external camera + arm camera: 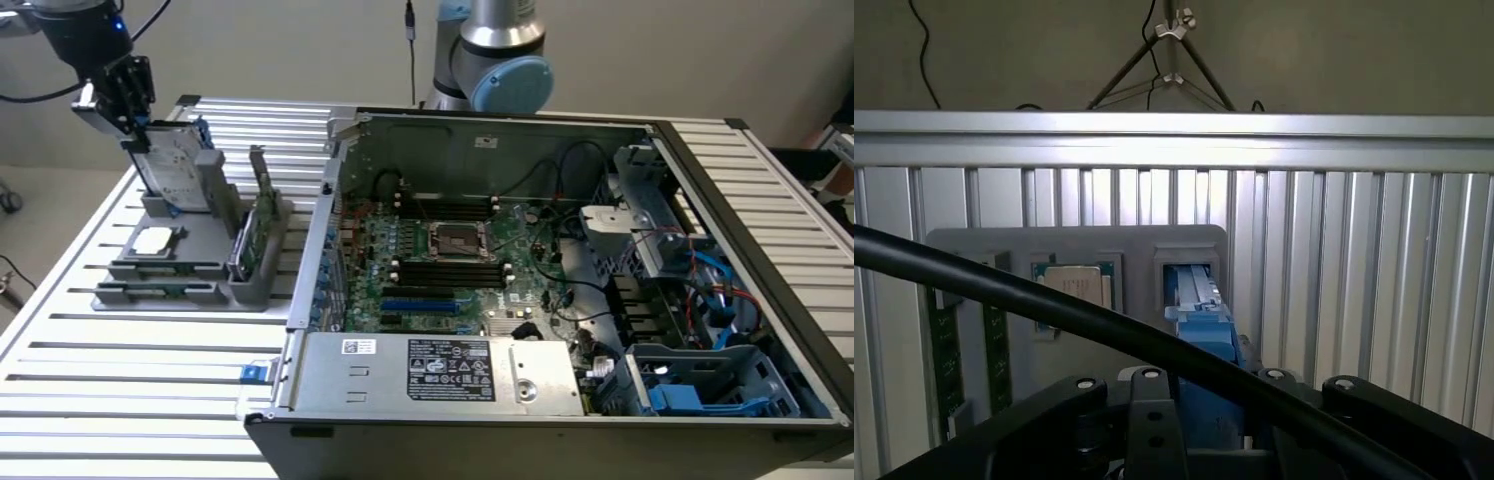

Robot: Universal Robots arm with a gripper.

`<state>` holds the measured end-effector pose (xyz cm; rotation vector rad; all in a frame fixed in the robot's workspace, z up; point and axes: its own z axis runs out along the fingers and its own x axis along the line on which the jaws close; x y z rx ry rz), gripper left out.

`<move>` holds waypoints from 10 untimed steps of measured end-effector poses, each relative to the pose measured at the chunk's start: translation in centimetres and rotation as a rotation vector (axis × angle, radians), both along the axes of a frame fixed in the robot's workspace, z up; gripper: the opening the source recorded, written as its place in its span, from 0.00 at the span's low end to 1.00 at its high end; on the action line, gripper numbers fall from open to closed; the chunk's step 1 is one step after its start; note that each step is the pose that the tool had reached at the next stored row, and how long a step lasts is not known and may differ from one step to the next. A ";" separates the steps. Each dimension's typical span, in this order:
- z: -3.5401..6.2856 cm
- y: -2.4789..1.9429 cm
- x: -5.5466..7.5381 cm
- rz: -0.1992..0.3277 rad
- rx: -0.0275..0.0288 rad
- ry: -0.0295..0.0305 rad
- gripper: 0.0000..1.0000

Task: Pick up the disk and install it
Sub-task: 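Pick up the disk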

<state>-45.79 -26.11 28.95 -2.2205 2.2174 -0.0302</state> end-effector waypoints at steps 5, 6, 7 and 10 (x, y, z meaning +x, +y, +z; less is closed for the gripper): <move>-0.06 0.00 0.0 -0.002 0.0000 0.0004 0.33; -0.06 0.00 0.0 -0.003 0.0000 0.0004 0.33; -0.07 0.00 0.0 -0.003 0.0000 0.0004 0.33; -0.07 0.00 0.0 -0.003 0.0000 0.0002 0.33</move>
